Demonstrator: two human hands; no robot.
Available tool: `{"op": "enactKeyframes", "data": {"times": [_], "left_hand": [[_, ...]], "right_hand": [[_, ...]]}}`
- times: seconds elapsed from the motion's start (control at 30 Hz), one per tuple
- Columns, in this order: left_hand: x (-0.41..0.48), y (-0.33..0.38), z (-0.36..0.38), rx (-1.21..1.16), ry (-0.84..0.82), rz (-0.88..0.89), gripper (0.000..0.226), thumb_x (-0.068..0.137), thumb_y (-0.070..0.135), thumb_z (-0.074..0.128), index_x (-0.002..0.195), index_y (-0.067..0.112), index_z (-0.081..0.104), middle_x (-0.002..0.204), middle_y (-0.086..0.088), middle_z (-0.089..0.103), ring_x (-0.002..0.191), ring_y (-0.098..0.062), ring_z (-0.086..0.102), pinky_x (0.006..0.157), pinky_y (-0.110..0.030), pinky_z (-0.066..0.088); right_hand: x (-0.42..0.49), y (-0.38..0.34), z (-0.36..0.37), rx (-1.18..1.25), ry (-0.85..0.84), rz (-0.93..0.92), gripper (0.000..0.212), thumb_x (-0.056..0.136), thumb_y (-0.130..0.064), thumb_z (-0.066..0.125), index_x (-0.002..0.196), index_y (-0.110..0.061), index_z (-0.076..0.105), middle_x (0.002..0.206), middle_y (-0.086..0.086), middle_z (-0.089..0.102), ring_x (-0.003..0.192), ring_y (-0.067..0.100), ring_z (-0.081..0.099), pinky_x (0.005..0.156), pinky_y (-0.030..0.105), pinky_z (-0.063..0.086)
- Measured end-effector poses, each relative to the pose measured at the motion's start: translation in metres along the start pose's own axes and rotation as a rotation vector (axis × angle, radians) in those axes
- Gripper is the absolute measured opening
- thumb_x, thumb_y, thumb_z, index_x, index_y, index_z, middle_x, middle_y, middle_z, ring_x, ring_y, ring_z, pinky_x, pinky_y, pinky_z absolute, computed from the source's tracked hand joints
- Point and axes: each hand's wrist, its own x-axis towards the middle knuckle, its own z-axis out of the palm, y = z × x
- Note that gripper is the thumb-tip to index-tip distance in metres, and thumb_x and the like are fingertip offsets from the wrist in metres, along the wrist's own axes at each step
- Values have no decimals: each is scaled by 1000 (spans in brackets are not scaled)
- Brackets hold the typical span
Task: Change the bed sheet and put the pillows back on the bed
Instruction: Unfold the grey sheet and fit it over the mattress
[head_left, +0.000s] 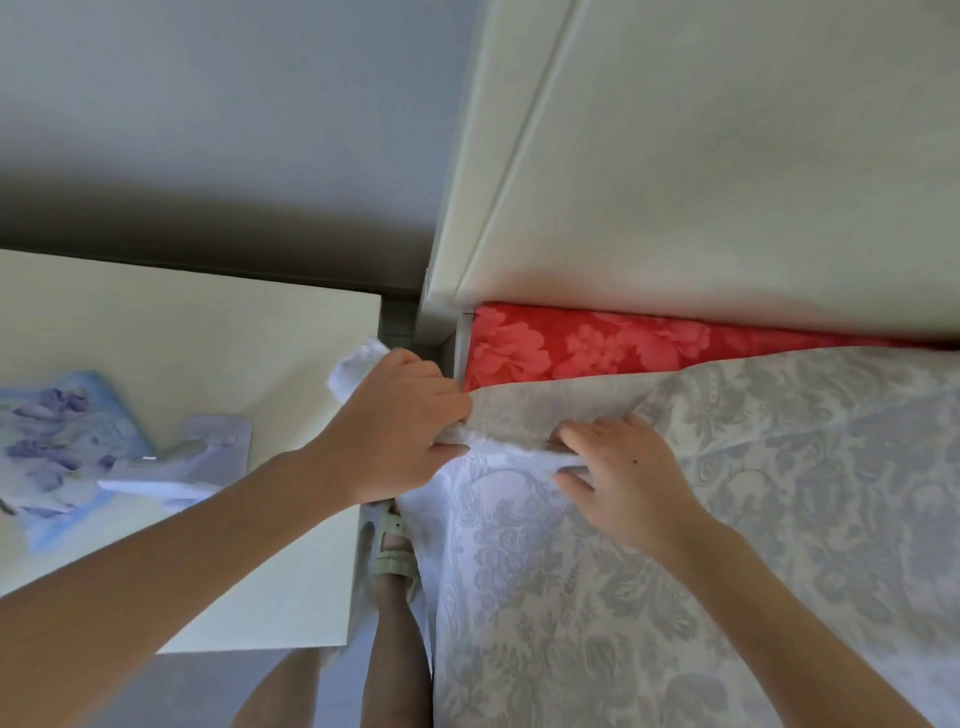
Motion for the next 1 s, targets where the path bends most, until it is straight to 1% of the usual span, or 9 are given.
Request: {"op": "enactKeyframes", "data": {"times": [0.13,0.33,0.4,0.5,0.63,0.7,0.77,0.87,1.0], "left_hand": [[-18,7,-19,14,-9,30,25,76,34,45,58,19,54,57,4,53,55,-19,50,64,-31,30],[-14,16,-66,141,132,-196,15,72,22,50,57,25,48,48,13,37,49,-17,40,61,-27,26],[-4,10,-77,199,280,-353,17,66,11,59,58,22,49,49,13,33,53,-16,33,60,-27,24],[17,-10,-67,230,512,-479,7,65,6,58,65,12,56,60,-3,54,60,-28,47,64,-31,20],[42,-21,-36,342,475,-829,34,73,19,66,105,12,58,114,-16,57,96,-37,53,84,-41,26],[40,-2,-22,300,643,-870,34,72,15,63,104,11,52,102,-17,57,88,-35,52,79,-39,30],[30,31,1,121,781,-637,18,77,12,53,94,13,47,83,-12,56,76,-25,49,71,-33,33],[12,63,44,-296,498,-394,13,85,18,45,85,14,58,71,-1,57,68,-11,49,62,-28,45],[11,58,80,-416,219,-452,30,94,26,42,99,11,68,95,1,66,87,-13,58,75,-26,52]], "right_hand": [[-11,4,-30,-4,-17,-10,11,65,-32,64,72,-25,63,48,-10,47,48,13,47,58,28,35],[-12,20,-89,13,105,7,24,71,-46,49,65,-26,61,61,-16,54,61,16,49,67,32,29],[-2,27,-108,-54,298,53,21,73,-40,57,69,-20,64,64,-6,58,62,24,51,64,34,37],[32,32,-112,-208,668,227,8,77,-20,68,73,-14,69,68,7,59,64,31,52,52,30,34],[78,24,-83,-178,846,392,9,78,-9,60,73,-12,67,52,5,57,43,27,49,49,20,22],[87,18,-70,-28,903,418,9,75,-3,60,76,-9,66,49,5,55,41,26,48,47,21,24],[89,11,-61,115,935,398,14,74,2,59,80,-7,67,50,6,56,42,25,50,45,24,33],[88,6,-48,266,869,328,15,79,2,57,90,-4,65,63,9,64,55,28,61,53,32,49],[72,9,-33,377,670,242,25,84,-6,57,109,-3,61,89,9,69,79,28,67,73,30,48]]}}
